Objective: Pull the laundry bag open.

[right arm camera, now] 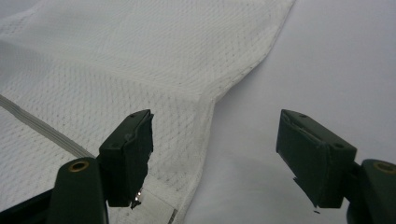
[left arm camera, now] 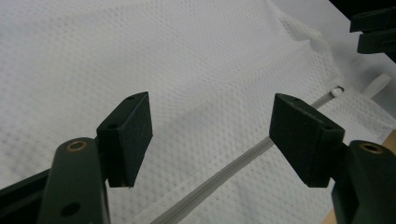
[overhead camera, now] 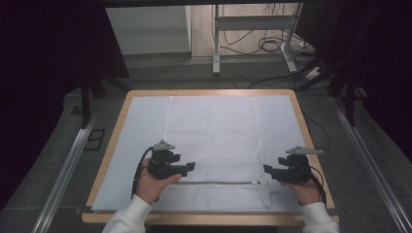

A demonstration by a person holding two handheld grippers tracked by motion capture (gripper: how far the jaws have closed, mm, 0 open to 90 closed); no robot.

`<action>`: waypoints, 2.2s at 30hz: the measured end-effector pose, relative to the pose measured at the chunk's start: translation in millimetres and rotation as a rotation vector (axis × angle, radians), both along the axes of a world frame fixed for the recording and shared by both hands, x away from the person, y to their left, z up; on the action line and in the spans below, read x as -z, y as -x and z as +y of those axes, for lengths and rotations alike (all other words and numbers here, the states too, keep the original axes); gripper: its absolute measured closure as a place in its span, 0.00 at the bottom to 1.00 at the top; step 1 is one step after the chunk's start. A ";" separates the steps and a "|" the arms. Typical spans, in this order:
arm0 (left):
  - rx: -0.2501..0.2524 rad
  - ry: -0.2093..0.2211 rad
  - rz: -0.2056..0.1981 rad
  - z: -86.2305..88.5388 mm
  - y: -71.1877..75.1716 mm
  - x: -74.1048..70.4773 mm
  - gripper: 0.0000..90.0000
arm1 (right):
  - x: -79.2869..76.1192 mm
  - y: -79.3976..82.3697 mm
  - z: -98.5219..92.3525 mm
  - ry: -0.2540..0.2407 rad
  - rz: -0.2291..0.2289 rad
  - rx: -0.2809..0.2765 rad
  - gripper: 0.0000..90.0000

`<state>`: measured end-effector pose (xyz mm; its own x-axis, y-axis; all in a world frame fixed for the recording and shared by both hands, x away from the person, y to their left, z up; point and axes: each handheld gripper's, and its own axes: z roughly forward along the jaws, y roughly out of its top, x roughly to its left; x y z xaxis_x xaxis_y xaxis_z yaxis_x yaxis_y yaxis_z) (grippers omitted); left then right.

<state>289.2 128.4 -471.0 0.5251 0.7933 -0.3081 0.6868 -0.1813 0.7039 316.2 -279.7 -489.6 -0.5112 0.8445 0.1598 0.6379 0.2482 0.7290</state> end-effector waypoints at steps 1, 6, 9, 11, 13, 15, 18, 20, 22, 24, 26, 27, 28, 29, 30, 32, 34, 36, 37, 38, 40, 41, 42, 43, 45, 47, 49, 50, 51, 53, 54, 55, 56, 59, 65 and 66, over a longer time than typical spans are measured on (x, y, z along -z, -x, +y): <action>0.006 -0.002 -0.001 -2.4 0.2 -0.1 0.34 | -0.2 0.3 -0.5 0.000 -0.004 0.001 0.30; 0.024 -0.003 0.010 -9.3 -0.4 2.9 0.34 | -2.2 1.7 -4.0 -0.015 -0.011 0.012 0.30; 0.037 -0.004 0.018 -14.3 -0.9 4.7 0.34 | -1.4 1.1 -5.6 -0.010 -0.014 0.012 0.30; 0.047 -0.010 0.013 -18.8 -0.2 5.0 0.34 | -1.4 1.3 -5.4 -0.008 -0.014 0.009 0.30; 0.050 -0.005 0.006 -24.0 1.6 4.8 0.34 | -1.7 1.5 -4.5 -0.007 -0.012 0.010 0.30; 0.065 -0.003 0.009 -28.3 2.1 4.7 0.34 | -1.6 1.2 -4.2 -0.006 -0.011 0.010 0.30; 0.085 -0.001 0.021 -36.3 2.0 5.4 0.35 | -1.3 0.8 -4.5 -0.006 -0.009 0.010 0.30; 0.095 0.002 0.027 -41.5 1.4 6.1 0.35 | -1.3 0.5 -5.0 -0.006 -0.010 0.012 0.30; 0.103 0.006 0.031 -47.3 0.8 6.4 0.35 | -1.3 0.3 -5.6 -0.008 -0.012 0.012 0.30; 0.111 0.007 0.032 -53.3 0.7 6.1 0.35 | -1.6 0.6 -6.1 -0.010 -0.009 0.015 0.30; 0.108 -0.001 0.015 -58.8 2.0 5.8 0.35 | -1.6 0.5 -6.6 -0.011 -0.008 0.018 0.30; 0.110 0.001 0.011 -61.1 2.8 5.7 0.35 | -1.5 0.3 -7.0 -0.010 -0.011 0.018 0.30; 0.115 0.004 0.012 -62.4 3.1 5.8 0.35 | -1.3 0.1 -7.3 -0.009 -0.011 0.018 0.30; 0.120 0.003 0.014 -64.5 3.1 6.5 0.35 | -1.2 -0.1 -7.5 -0.007 -0.011 0.019 0.30; 0.121 0.001 0.016 -66.0 2.9 7.1 0.35 | -0.7 -0.4 -7.8 -0.006 -0.010 0.022 0.30; 0.122 0.008 0.022 -68.7 2.6 7.8 0.35 | -0.4 -0.7 -8.1 -0.005 -0.006 0.024 0.30; 0.134 0.007 0.025 -72.4 2.8 7.8 0.36 | -0.5 -0.5 -8.1 -0.008 -0.006 0.024 0.30; 0.146 0.006 0.030 -77.2 3.1 7.9 0.36 | -0.9 -0.4 -8.0 -0.009 -0.005 0.023 0.30; 0.149 0.006 0.031 -79.6 3.2 8.1 0.36 | -1.1 -0.3 -7.9 -0.009 -0.005 0.024 0.30; 0.153 0.004 0.033 -82.0 3.2 8.0 0.36 | -1.2 -0.4 -7.9 -0.010 -0.005 0.024 0.30; 0.164 0.007 0.038 -86.3 3.0 8.6 0.36 | -1.3 -0.7 -8.0 -0.009 -0.005 0.025 0.30; 0.169 0.004 0.041 -88.4 2.7 8.8 0.36 | -1.3 -0.8 -8.1 -0.010 -0.005 0.026 0.30; 0.173 0.004 0.042 -89.8 2.5 9.1 0.36 | -1.2 -1.0 -8.2 -0.009 -0.005 0.027 0.30; 0.178 0.001 0.046 -92.1 2.0 9.4 0.36 | -1.1 -1.1 -8.2 -0.011 -0.005 0.028 0.30; 0.183 -0.003 0.048 -95.1 1.2 10.1 0.36 | -1.1 -1.5 -8.8 -0.009 -0.007 0.026 0.30; 0.186 -0.004 0.051 -97.8 0.6 11.0 0.36 | -1.1 -1.6 -9.2 -0.010 -0.006 0.027 0.30; 0.190 -0.007 0.054 -99.7 0.1 11.7 0.36 | -1.3 -1.8 -9.5 -0.012 -0.006 0.027 0.30; 0.192 -0.006 0.056 -101.0 -0.2 12.3 0.36 | -1.4 -1.9 -9.6 -0.012 -0.006 0.028 0.30; 0.195 -0.010 0.059 -102.3 -0.6 12.8 0.36 | -1.4 -2.0 -9.6 -0.011 -0.005 0.028 0.30; 0.199 -0.006 0.064 -104.5 -1.2 13.7 0.36 | -1.1 -2.2 -9.4 -0.008 -0.006 0.028 0.30; 0.197 0.000 0.067 -105.9 -1.4 14.0 0.36 | -1.0 -2.2 -9.2 -0.007 -0.006 0.028 0.30; 0.198 0.002 0.069 -107.2 -1.8 14.2 0.36 | -1.0 -2.2 -9.1 -0.006 -0.006 0.027 0.30; 0.201 0.002 0.073 -108.4 -2.3 14.5 0.36 | -1.0 -2.2 -9.0 -0.005 -0.007 0.027 0.30; 0.208 0.005 0.079 -113.0 -3.4 16.1 0.36 | -0.7 -2.4 -9.0 -0.004 -0.006 0.028 0.30; 0.210 -0.002 0.081 -122.5 -4.3 18.1 0.36 | -0.5 -2.6 -9.4 0.004 -0.008 0.032 0.30; 0.212 -0.005 0.082 -124.2 -4.4 18.3 0.36 | -0.5 -2.6 -9.5 0.006 -0.008 0.033 0.30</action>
<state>293.6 4.2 -489.3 0.6539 0.6692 -0.3530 0.6876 -0.3309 0.6463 318.8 -289.2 -489.1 -0.4847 0.8616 0.1509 0.6395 0.2314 0.7331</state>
